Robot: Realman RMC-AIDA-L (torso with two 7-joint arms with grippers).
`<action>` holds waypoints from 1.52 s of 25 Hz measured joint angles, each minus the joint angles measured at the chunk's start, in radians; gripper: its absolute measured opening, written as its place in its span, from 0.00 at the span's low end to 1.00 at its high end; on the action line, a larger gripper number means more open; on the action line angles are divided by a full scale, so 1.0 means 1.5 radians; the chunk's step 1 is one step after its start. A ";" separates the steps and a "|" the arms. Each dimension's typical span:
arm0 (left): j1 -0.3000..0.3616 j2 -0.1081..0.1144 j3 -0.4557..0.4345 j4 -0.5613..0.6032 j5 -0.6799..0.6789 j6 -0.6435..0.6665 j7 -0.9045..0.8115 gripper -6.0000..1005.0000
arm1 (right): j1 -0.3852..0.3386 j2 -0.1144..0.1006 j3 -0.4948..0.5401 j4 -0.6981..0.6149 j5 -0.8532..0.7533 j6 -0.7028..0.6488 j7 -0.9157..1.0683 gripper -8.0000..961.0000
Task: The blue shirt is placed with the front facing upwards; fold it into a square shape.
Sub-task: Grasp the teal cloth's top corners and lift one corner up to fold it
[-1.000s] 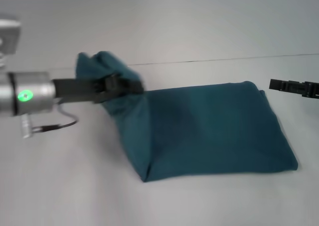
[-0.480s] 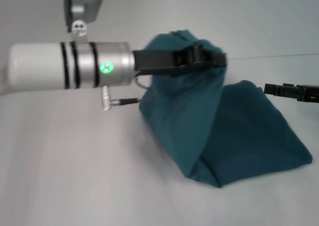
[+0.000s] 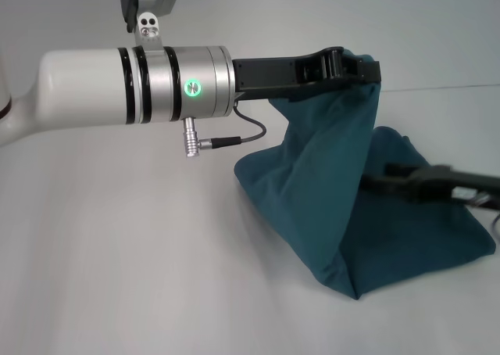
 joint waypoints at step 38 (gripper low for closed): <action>0.024 0.004 -0.006 0.017 -0.008 -0.011 0.031 0.02 | 0.163 0.024 -0.043 0.308 0.006 0.214 -0.167 0.14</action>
